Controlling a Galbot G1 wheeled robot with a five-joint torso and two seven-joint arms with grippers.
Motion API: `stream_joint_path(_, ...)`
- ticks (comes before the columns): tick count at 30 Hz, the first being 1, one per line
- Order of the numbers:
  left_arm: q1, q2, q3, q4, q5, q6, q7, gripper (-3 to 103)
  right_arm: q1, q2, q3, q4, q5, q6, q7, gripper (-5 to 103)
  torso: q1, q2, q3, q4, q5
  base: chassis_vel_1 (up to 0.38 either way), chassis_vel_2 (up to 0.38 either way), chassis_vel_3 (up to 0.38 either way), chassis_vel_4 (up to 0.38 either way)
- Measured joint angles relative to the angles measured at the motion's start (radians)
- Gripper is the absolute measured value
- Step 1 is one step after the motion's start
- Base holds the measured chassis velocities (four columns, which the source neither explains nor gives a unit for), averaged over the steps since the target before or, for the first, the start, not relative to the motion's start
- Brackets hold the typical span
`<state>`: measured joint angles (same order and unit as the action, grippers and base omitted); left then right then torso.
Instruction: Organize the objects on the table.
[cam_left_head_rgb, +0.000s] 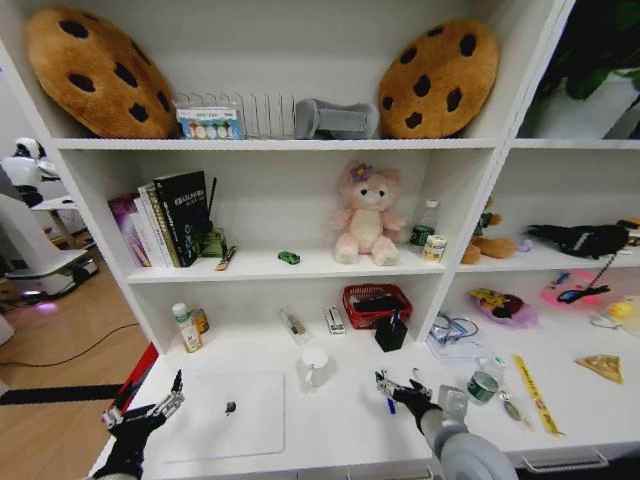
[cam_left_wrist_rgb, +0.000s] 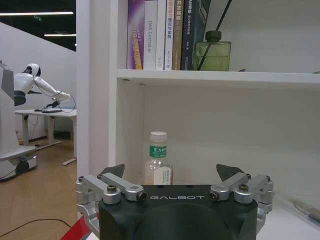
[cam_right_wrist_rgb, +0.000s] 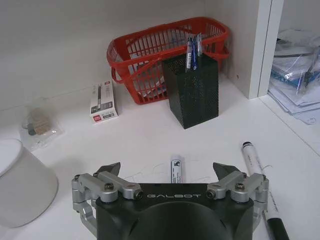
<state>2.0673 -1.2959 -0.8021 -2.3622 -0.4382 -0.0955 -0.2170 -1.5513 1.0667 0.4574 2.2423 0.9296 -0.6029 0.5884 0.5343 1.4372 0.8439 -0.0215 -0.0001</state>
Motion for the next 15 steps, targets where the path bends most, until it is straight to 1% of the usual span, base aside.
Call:
stream_joint_path(3,-0.002,-0.005,0.001,-0.002,0.002,0.006,-0.002,100,0.036,-0.018,-0.011,-0.038,0.014,-0.018,0.015,100,0.0,0.0,0.0,-0.0001,0.0,0.0,0.0,0.0,0.0)
stream_joint_path(7,-0.005,-0.01,0.004,-0.002,0.005,0.01,-0.004,100,0.063,-0.028,-0.023,-0.079,0.017,-0.025,0.017,100,0.0,0.0,0.0,-0.0002,0.0,0.0,0.0,0.0,0.0)
stream_joint_path(11,-0.009,-0.015,0.007,0.001,0.01,0.013,-0.005,100,0.092,-0.031,-0.042,-0.136,-0.007,-0.023,-0.003,101,0.0,0.0,0.0,-0.0002,0.0002,0.0,0.0,0.0,0.0)
stream_joint_path(15,-0.015,-0.017,0.007,0.003,0.01,0.018,-0.008,100,0.14,-0.031,-0.069,-0.194,-0.011,-0.014,-0.009,98,0.0,0.0,0.0,-0.0001,0.0001,0.0,0.0,0.0,0.0)
